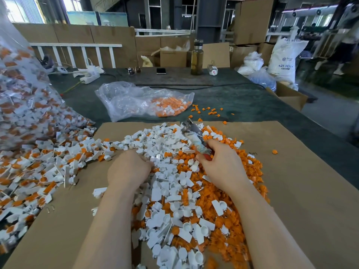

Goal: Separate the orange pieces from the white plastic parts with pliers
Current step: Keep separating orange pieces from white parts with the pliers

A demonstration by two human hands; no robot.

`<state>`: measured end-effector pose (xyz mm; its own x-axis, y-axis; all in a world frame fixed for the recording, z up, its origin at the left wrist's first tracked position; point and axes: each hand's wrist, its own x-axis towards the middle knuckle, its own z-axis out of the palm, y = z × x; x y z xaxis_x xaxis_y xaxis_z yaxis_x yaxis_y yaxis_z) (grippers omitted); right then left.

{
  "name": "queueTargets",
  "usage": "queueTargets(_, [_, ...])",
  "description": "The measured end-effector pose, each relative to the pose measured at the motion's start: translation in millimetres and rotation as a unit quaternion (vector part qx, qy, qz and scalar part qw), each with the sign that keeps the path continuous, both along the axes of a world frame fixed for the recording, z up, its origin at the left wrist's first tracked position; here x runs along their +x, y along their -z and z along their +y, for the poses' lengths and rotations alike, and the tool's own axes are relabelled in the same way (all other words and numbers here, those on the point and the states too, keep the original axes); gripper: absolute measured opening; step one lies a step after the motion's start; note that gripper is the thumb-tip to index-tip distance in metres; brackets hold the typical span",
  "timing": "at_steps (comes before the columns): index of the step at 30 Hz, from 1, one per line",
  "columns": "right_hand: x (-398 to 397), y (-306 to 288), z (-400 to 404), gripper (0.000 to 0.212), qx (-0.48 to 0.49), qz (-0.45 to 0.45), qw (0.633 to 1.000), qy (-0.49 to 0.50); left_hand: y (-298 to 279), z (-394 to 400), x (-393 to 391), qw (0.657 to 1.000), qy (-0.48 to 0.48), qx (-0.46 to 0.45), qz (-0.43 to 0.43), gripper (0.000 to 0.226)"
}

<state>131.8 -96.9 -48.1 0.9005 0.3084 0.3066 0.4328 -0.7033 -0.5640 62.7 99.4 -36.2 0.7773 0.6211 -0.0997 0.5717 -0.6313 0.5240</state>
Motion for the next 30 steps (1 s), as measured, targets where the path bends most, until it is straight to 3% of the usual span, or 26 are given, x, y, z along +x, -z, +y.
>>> queueTargets(4, [-1, 2, 4, 0.028, 0.021, -0.003, 0.999, 0.023, 1, -4, 3, 1.000, 0.002, 0.010, -0.017, 0.017])
queueTargets(7, [-1, 2, 4, 0.035, 0.047, -0.007, 0.998, 0.034, -1, -10, 5, 0.995, -0.012, -0.011, -0.097, 0.009])
queueTargets(10, [-2, 1, 4, 0.037, 0.078, -0.019, 0.996, 0.040, -4, -16, 7, 0.973, -0.019, -0.097, -0.209, 0.014])
queueTargets(14, [-2, -1, 5, 0.038, 0.134, -0.022, 0.990, 0.045, -7, -31, 6, 0.916, 0.006, -0.255, -0.309, 0.016])
queueTargets(22, [-10, -6, 12, 0.020, 0.241, 0.009, 0.970, -0.041, -10, -54, 8, 0.865, 0.004, -0.384, -0.322, 0.008])
queueTargets(30, [-11, -5, 13, 0.022, 0.254, -0.023, 0.967, -0.008, -13, -60, 7, 0.854, 0.017, -0.404, -0.327, 0.008])
